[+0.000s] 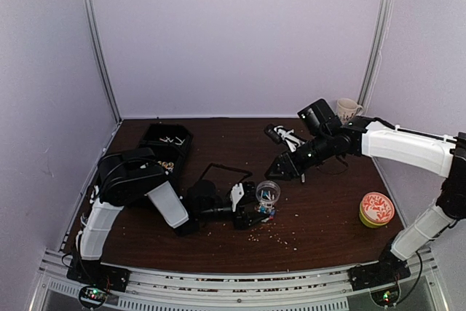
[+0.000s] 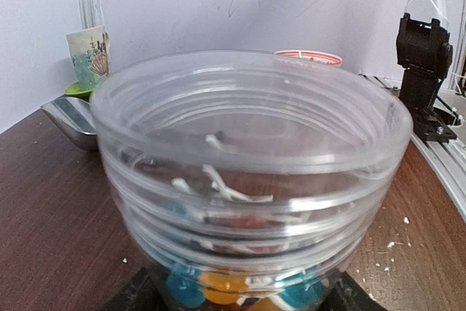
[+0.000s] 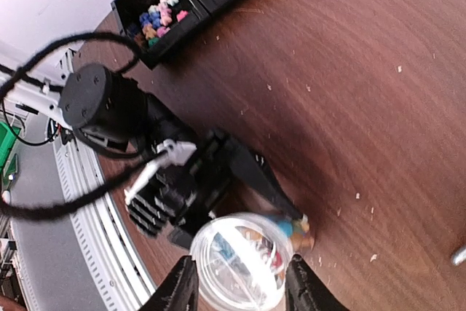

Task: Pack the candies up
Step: Rotate the bottle lid from the packing bottle.

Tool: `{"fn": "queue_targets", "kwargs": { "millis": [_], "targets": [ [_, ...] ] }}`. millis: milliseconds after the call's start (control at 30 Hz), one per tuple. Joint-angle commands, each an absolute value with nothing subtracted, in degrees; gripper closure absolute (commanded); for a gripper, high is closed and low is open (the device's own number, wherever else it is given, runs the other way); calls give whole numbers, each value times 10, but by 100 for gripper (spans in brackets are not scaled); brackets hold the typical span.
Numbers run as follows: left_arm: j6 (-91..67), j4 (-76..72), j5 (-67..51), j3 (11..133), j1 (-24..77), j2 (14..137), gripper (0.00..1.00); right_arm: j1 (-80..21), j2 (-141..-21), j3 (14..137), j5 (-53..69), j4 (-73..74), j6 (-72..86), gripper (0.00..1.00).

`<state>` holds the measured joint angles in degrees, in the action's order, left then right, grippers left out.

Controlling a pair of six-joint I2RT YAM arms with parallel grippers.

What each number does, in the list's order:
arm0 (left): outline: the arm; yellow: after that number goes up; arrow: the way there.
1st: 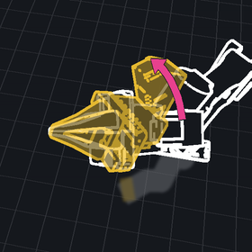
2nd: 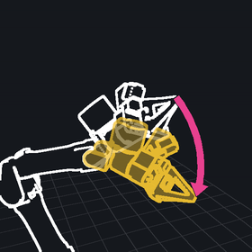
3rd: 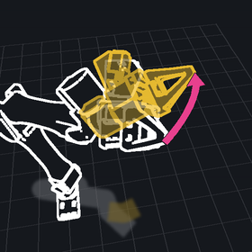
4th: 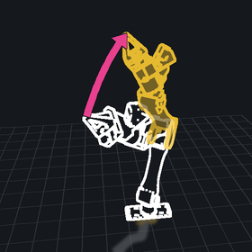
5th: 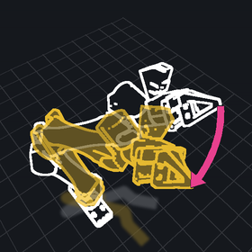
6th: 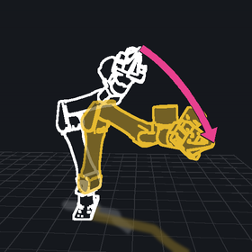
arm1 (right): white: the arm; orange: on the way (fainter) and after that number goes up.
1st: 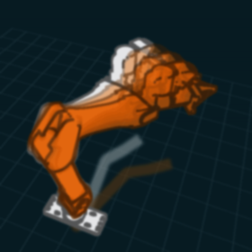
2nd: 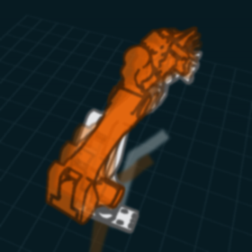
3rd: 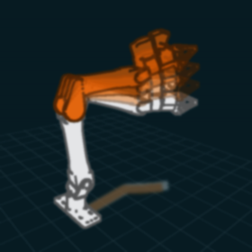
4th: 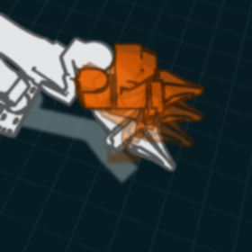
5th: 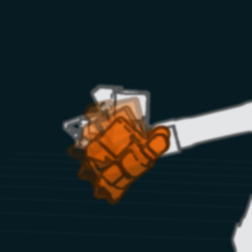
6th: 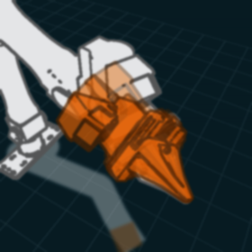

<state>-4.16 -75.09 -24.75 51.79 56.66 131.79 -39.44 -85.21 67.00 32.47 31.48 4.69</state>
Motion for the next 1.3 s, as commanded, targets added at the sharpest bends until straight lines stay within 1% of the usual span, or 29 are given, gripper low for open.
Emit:
{"fn": "queue_targets", "kwargs": {
  "millis": [0, 333, 567, 733, 900, 1033, 1267],
  "targets": [
    [-30, -731, -264, 522, 562, 1335, 46, -393, -898, 717, 334, 316, 40, 60],
    [-33, -726, -262, 526, 562, 1334, 47, -417, -968, 702, 257, 347, 13, 63],
    [-34, -722, -258, 529, 562, 1334, 47, -417, -952, 703, 253, 351, 9, 64],
    [-34, -729, -247, 521, 563, 1332, 47, -412, -935, 713, 298, 351, 13, 64],
    [-31, -735, -223, 512, 562, 1330, 49, -404, -915, 693, 335, 341, 29, 70],
    [-30, -739, -214, 510, 562, 1330, 51, -397, -907, 672, 347, 343, 34, 78],
    [-33, -749, -203, 507, 562, 1329, 52, -391, -893, 641, 347, 340, 45, 82]
  ]
}}
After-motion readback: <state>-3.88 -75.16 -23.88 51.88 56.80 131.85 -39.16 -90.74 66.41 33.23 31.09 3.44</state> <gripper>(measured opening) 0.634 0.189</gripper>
